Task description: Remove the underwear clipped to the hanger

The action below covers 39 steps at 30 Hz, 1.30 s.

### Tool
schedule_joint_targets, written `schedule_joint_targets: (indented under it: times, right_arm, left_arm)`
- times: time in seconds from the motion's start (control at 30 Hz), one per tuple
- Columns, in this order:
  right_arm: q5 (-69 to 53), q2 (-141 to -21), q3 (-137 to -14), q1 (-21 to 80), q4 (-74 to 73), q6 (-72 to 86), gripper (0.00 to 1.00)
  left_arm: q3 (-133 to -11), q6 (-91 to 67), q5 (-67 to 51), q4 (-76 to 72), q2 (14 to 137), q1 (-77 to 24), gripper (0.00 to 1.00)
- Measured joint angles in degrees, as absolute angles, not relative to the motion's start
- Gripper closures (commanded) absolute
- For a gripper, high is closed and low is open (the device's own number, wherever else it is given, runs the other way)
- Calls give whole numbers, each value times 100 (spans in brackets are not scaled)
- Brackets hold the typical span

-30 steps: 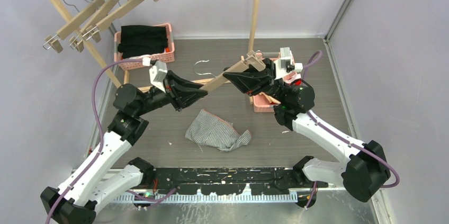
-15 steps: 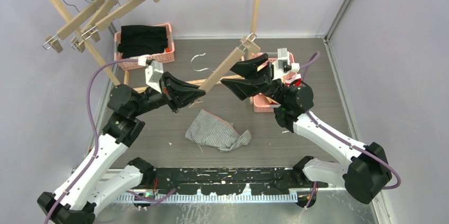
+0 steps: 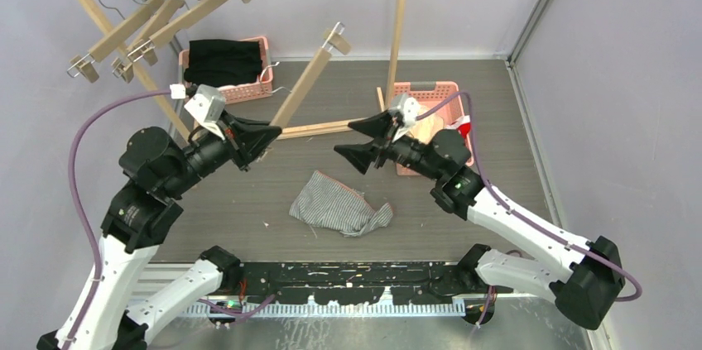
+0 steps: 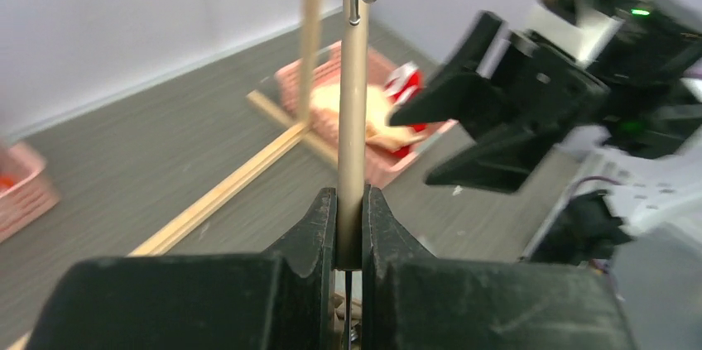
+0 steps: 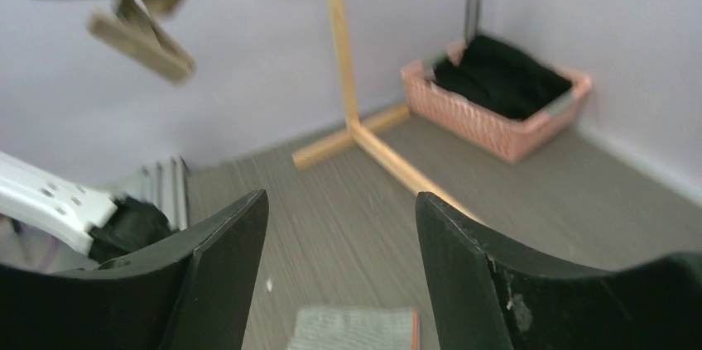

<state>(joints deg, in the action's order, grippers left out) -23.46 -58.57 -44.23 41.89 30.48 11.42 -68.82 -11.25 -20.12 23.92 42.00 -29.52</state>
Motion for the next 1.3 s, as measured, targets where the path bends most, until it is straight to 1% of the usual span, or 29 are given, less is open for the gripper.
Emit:
schedule_joint_targets:
  times: [0.17, 0.33, 0.53, 0.8, 0.87, 0.93, 1.0, 1.03, 1.1, 1.13, 1.3]
  right_arm:
    - [-1116, -5994, -4322, 5105, 1487, 311, 28]
    - [-272, -6508, -4042, 5756, 779, 93, 27]
    - [80, -7022, -3667, 5994, 552, 180, 27]
    - [397, -8141, -3667, 6265, 727, 252, 28]
    - [399, -8390, -3667, 6265, 775, 311, 30]
    - [395, -8621, -3667, 6265, 886, 370, 35]
    - [384, -8836, -3675, 6263, 996, 469, 47]
    - [388, -8925, -3693, 6263, 1083, 502, 57]
    - [381, -9067, -3750, 6263, 1205, 620, 91]
    - [377, -9144, -3785, 6261, 1271, 681, 98]
    - [351, -9325, -3909, 6257, 1411, 978, 99]
  left_arm:
    - [-7369, -703, -808, 3793, 4591, -2952, 100]
    - [-7415, -541, -176, 4536, 5111, -2950, 100]
    - [-7422, -497, 156, 4755, 5319, -2950, 100]
    - [-7435, -489, 246, 4724, 5341, -2950, 100]
    - [-7435, -478, 287, 4711, 5349, -2952, 100]
    - [-7435, -458, 338, 4705, 5356, -2950, 100]
    - [-7435, -434, 388, 4703, 5365, -2952, 100]
    - [-7435, -410, 410, 4703, 5371, -2950, 100]
    - [-7435, -375, 469, 4700, 5406, -2952, 100]
    - [-7435, -357, 495, 4698, 5439, -2950, 100]
    - [-7439, -338, 624, 4696, 5739, -2950, 100]
